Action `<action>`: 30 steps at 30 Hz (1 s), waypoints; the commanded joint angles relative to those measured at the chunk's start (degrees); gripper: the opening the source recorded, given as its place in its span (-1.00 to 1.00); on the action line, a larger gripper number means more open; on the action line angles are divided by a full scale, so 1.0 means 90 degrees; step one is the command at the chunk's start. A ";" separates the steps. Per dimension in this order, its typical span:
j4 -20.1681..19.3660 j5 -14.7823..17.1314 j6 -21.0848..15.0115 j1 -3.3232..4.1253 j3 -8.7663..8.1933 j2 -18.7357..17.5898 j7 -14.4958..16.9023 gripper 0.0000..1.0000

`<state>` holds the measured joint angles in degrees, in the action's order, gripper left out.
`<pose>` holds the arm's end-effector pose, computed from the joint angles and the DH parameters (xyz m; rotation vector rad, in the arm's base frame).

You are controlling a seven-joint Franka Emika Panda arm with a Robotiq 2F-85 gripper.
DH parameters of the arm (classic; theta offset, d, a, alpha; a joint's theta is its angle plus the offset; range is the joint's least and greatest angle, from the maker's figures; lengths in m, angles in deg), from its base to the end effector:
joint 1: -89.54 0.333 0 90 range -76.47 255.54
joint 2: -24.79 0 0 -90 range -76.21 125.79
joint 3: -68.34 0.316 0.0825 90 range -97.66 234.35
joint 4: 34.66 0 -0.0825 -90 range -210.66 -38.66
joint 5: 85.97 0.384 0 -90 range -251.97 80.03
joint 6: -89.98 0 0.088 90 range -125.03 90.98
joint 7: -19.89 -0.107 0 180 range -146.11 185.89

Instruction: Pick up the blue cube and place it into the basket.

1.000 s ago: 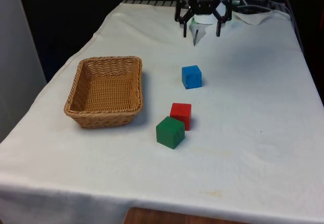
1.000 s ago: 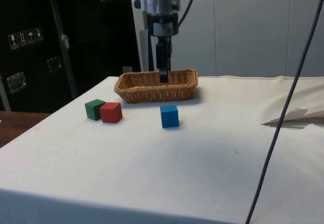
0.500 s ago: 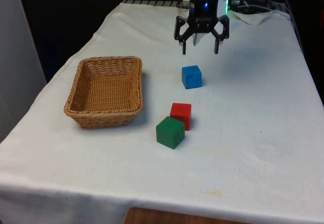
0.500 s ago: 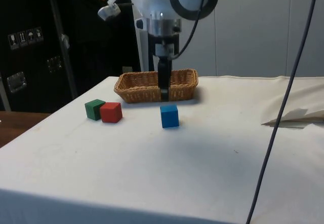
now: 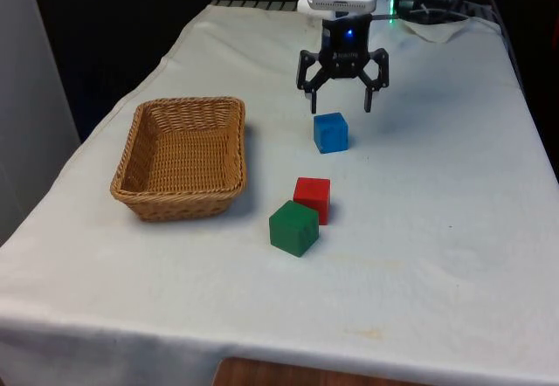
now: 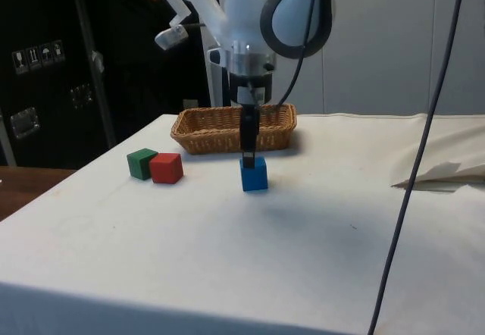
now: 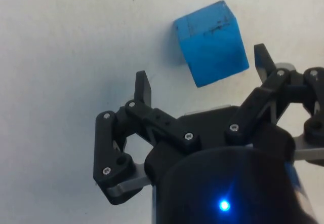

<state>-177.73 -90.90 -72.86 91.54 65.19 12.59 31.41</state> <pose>0.4842 -0.0060 0.2157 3.0522 0.4045 0.1949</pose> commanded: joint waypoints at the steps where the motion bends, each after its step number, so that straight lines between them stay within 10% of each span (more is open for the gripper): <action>1: -0.0064 -0.0038 -0.0108 0.0013 -0.0019 0.0032 -0.0013 1.00; 30: 0.0095 0.0013 -0.0248 -0.0038 -0.0172 -0.0401 0.0185 1.00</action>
<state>-176.87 -90.90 -74.29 91.14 63.42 9.32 33.07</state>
